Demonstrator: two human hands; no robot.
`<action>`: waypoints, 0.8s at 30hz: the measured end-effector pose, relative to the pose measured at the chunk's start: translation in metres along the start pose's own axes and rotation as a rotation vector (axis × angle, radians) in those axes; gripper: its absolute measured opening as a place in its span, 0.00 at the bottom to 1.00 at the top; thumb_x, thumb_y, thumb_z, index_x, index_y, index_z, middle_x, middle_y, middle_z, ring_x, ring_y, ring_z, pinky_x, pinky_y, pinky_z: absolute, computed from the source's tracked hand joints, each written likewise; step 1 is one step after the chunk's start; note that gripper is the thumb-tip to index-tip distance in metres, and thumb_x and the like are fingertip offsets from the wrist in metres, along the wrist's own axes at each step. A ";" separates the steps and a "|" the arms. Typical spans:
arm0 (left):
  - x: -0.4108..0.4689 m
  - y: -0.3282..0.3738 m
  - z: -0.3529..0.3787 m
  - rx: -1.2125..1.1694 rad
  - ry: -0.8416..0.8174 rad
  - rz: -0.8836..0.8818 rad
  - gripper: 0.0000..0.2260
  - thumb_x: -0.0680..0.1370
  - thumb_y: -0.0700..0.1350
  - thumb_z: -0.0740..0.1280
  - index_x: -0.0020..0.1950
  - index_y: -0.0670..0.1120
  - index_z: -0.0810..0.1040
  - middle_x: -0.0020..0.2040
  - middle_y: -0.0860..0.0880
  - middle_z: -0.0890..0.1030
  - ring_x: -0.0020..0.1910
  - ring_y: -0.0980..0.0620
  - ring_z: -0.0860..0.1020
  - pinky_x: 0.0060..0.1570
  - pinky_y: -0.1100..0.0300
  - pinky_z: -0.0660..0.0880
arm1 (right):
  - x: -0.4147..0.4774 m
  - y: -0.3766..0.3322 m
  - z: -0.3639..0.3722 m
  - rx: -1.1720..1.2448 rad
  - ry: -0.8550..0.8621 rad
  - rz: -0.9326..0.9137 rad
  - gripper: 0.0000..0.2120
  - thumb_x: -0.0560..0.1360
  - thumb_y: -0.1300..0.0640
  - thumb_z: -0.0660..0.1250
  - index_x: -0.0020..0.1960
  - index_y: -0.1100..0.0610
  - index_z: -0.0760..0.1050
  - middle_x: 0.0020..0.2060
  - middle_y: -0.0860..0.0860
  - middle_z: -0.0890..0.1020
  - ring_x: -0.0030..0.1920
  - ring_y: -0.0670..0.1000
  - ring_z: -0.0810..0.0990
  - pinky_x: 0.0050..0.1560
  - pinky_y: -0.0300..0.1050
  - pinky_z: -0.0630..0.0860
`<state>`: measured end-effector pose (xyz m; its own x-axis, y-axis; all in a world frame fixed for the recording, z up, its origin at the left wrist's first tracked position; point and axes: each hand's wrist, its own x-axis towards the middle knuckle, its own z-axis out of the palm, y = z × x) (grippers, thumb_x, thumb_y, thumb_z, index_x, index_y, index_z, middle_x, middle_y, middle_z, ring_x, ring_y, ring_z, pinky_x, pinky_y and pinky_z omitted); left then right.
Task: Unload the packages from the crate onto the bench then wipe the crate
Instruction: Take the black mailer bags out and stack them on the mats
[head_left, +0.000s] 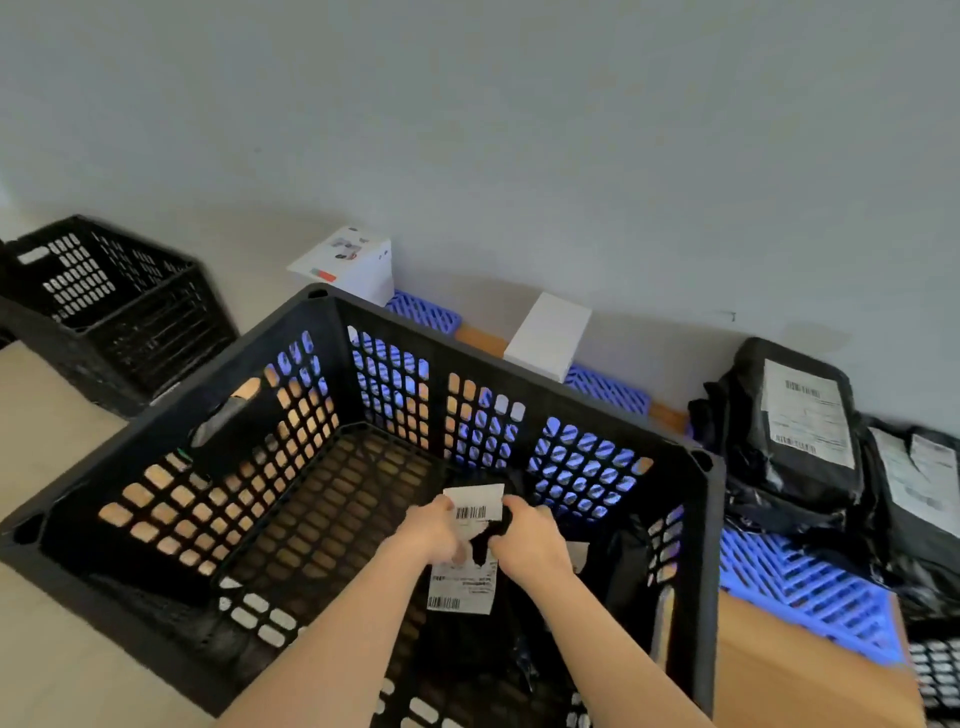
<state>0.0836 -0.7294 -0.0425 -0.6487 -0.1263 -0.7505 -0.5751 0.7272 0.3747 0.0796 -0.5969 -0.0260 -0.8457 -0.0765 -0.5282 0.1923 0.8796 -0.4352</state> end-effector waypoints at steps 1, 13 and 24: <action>0.006 -0.004 0.004 -0.008 -0.017 -0.028 0.36 0.75 0.45 0.72 0.77 0.53 0.54 0.70 0.40 0.64 0.65 0.39 0.70 0.56 0.49 0.75 | 0.003 -0.001 0.003 -0.016 0.007 0.020 0.28 0.76 0.57 0.63 0.74 0.48 0.60 0.66 0.57 0.66 0.63 0.61 0.71 0.60 0.51 0.72; 0.003 -0.004 -0.009 -0.167 -0.027 -0.043 0.41 0.71 0.39 0.75 0.75 0.52 0.52 0.63 0.43 0.71 0.59 0.43 0.76 0.55 0.46 0.79 | -0.001 -0.008 -0.008 0.108 0.007 -0.018 0.31 0.72 0.61 0.69 0.72 0.51 0.63 0.63 0.54 0.69 0.62 0.54 0.72 0.55 0.41 0.72; -0.117 0.001 -0.055 -0.238 0.404 0.134 0.39 0.68 0.38 0.76 0.74 0.52 0.59 0.63 0.45 0.73 0.55 0.47 0.73 0.51 0.54 0.75 | -0.074 -0.015 -0.046 0.435 0.150 -0.418 0.28 0.71 0.58 0.72 0.69 0.48 0.69 0.64 0.45 0.74 0.60 0.43 0.72 0.60 0.35 0.71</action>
<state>0.1319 -0.7515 0.0759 -0.8391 -0.3281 -0.4338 -0.5410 0.5867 0.6026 0.1162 -0.5829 0.0533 -0.9478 -0.2787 -0.1549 -0.0113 0.5150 -0.8571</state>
